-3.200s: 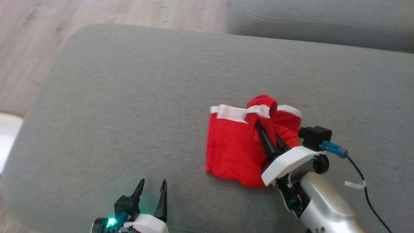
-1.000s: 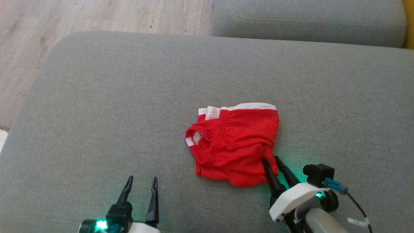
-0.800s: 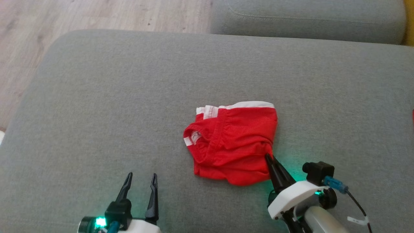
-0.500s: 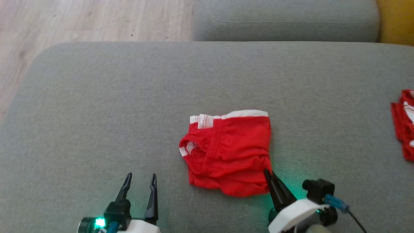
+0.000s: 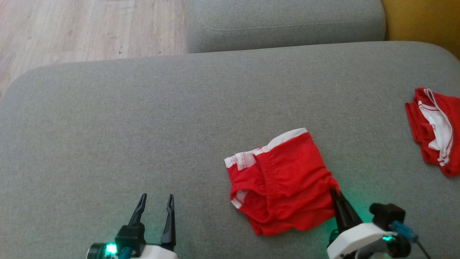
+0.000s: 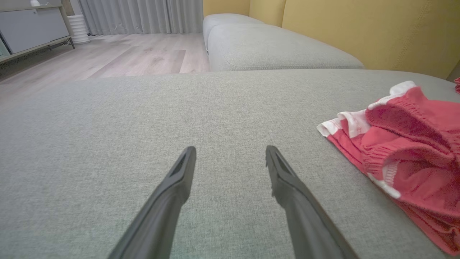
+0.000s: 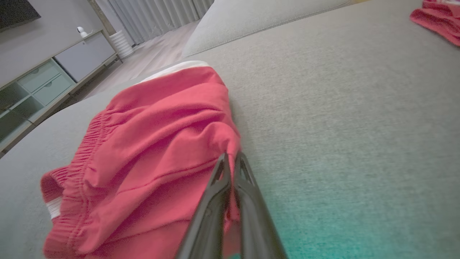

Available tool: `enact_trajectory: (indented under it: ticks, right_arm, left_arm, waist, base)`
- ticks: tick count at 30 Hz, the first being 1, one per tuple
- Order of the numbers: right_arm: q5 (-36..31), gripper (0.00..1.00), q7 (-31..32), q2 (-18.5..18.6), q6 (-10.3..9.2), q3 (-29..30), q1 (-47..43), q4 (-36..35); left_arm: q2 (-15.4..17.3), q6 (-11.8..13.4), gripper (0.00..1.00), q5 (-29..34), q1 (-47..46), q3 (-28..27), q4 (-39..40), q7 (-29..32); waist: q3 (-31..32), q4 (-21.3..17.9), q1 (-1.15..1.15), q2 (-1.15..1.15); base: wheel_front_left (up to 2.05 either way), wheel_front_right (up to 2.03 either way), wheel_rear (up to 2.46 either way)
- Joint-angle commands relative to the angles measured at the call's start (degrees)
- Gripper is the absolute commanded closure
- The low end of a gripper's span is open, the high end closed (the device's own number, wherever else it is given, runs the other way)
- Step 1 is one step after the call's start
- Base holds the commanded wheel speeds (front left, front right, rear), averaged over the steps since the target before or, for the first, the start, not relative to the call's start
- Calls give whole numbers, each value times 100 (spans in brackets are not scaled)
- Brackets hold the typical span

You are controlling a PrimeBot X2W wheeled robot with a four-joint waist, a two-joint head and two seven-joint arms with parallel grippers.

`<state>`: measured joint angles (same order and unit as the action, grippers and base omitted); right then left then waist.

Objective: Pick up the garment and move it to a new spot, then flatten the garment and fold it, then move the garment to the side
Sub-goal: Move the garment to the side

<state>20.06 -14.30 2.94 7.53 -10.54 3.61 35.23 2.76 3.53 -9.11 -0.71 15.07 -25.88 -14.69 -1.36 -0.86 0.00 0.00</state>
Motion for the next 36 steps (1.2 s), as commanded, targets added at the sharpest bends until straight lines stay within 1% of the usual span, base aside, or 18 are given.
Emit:
enact_trajectory:
  ticks: [1,4,8,11,15,19,28,32,36]
  right_arm:
    - [-48,0,-70,36,-4,-46,240,-151]
    - [-269,0,-70,23,-4,324,226,-413]
    - [-680,0,-70,5,-4,677,146,-1134]
    - [-846,0,-70,-2,-4,700,126,-1495]
    - [-1081,0,-70,-4,-4,646,183,-1619]
    - [-1216,0,-70,-5,-4,592,180,-1473]
    - [-1053,0,-70,-5,-4,399,205,-1133]
    - [-871,0,-70,-6,-4,269,488,-635]
    - [-788,0,-70,-6,-4,196,995,161]
  left_arm:
    - [12,17,0,-33,-155,-139,108,-30]
    - [12,26,0,-51,-168,-138,119,-30]
    - [12,95,0,-55,-156,-208,176,-30]
    - [12,159,0,-23,-153,-321,250,-30]
    - [12,251,0,80,-167,-465,407,-30]
    - [12,270,0,182,-133,-491,479,-30]
    - [12,216,0,207,-23,-425,438,-30]
    - [11,171,0,202,-75,-331,384,-30]
    - [11,131,0,190,-181,-213,324,-30]
  waist:
    - [2,4,0,0]
    - [13,6,0,0]
    - [21,-20,0,0]
    - [25,-48,0,0]
    - [17,-52,0,0]
    - [47,-24,0,0]
    - [58,55,0,0]
    - [-83,134,0,0]
    - [-281,275,0,0]
  base:
    - [0,0,0]
    - [0,0,0]
    - [0,0,0]
    - [0,0,0]
    - [0,0,0]
    - [0,0,0]
    - [0,0,0]
    - [0,0,0]
    - [0,0,0]
